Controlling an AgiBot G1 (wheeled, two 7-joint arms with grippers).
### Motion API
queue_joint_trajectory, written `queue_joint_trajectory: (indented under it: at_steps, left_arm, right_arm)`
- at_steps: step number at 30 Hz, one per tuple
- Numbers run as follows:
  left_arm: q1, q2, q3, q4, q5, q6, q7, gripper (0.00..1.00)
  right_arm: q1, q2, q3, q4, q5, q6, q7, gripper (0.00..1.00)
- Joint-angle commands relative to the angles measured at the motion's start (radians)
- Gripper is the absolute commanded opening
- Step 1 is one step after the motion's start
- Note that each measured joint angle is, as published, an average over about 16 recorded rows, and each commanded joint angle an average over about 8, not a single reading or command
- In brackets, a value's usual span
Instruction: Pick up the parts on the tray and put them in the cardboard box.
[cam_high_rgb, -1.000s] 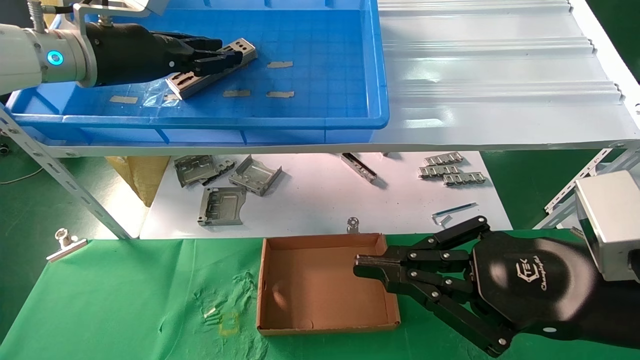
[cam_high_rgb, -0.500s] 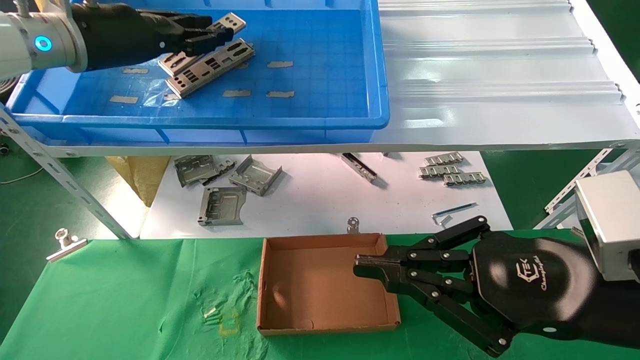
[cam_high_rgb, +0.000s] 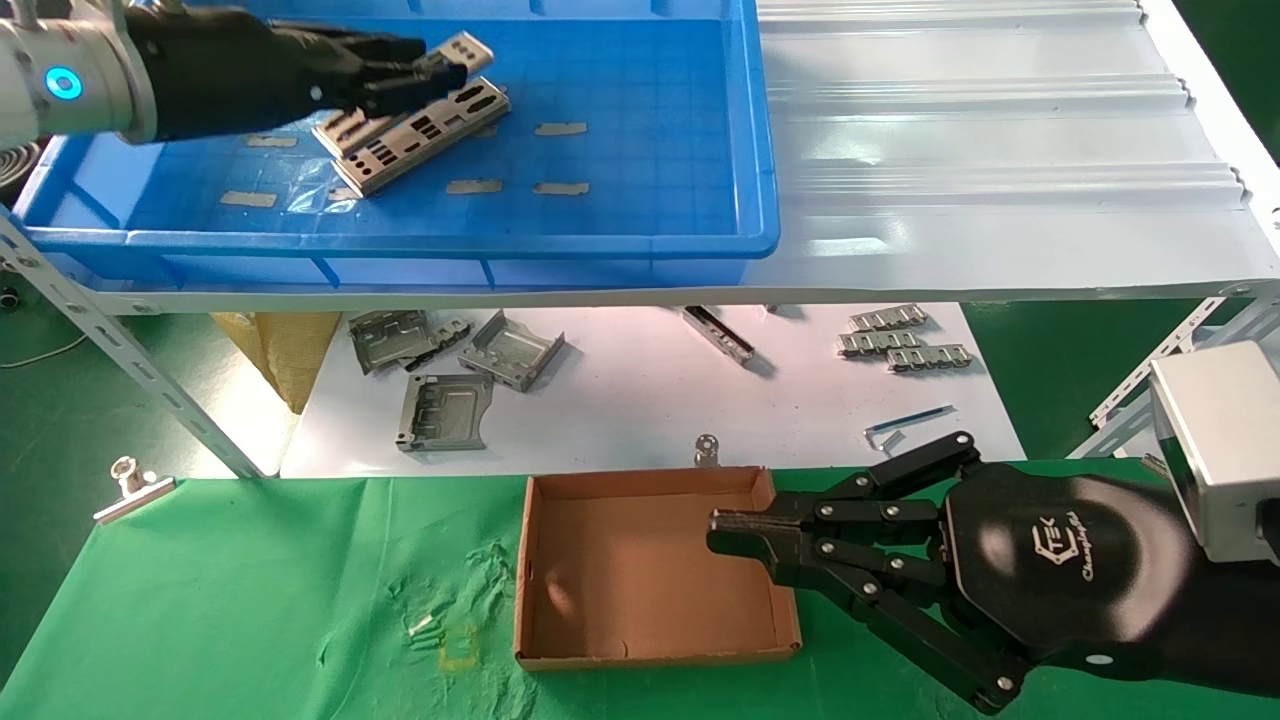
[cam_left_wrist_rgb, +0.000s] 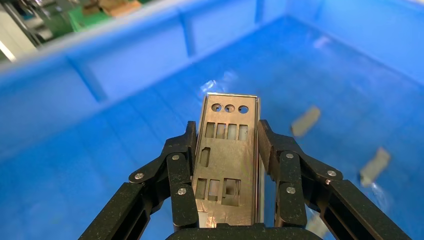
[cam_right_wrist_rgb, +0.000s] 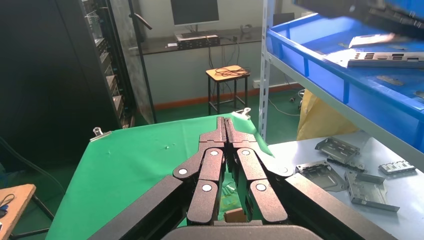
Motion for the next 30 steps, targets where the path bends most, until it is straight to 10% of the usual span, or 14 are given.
queue_joint_trajectory:
  at_steps: [1, 9, 11, 23, 30]
  left_arm:
    - [0.003, 0.004, 0.006, 0.009, 0.008, 0.005, -0.007, 0.02]
    - [0.015, 0.011, 0.01, 0.016, 0.014, -0.003, -0.019, 0.93]
    - [0.017, 0.012, 0.01, 0.016, 0.015, -0.008, -0.021, 1.0]
    - [0.021, 0.016, 0.007, 0.01, 0.01, -0.032, -0.027, 0.95]
    - [0.022, 0.016, 0.005, 0.008, 0.007, -0.036, -0.028, 0.19]
  right_arm:
    - [0.0, 0.0, 0.0, 0.0, 0.0, 0.0, 0.0, 0.0]
    - [0.0, 0.0, 0.0, 0.0, 0.0, 0.0, 0.0, 0.0]
    - [0.0, 0.0, 0.0, 0.0, 0.0, 0.0, 0.0, 0.0]
    - [0.0, 0.0, 0.0, 0.0, 0.0, 0.0, 0.0, 0.0]
    - [0.0, 0.0, 0.0, 0.0, 0.0, 0.0, 0.0, 0.0]
